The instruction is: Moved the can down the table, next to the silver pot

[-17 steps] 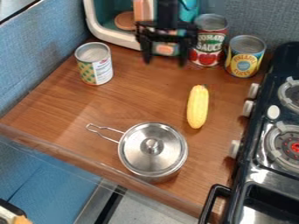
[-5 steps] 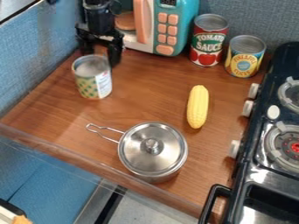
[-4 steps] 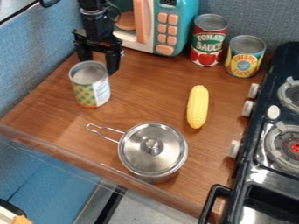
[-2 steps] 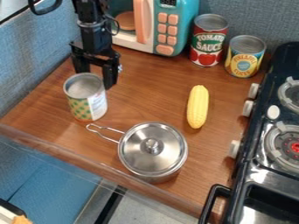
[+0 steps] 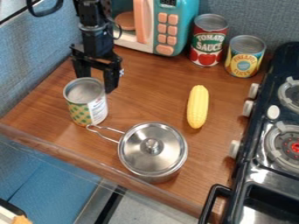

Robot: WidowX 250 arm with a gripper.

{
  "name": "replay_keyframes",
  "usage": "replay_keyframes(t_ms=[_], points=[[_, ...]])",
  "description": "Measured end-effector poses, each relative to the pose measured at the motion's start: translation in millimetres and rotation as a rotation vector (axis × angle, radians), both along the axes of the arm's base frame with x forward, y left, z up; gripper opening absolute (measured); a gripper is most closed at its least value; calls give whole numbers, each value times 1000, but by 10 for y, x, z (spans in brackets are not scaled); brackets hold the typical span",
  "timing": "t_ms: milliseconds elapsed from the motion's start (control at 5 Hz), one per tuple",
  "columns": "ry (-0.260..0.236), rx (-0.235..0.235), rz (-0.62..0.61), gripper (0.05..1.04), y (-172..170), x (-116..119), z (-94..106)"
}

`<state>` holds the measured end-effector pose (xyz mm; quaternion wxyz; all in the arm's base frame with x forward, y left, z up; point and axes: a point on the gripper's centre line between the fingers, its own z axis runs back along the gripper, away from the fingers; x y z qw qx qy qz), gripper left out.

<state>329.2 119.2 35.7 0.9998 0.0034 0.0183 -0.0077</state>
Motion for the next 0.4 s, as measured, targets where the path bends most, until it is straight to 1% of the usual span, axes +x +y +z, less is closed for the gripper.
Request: replay_keyframes(t_ms=[200, 400], points=[[-74, 7, 31, 999, -37, 76, 206], [-128, 3, 44, 999, -103, 128, 380]])
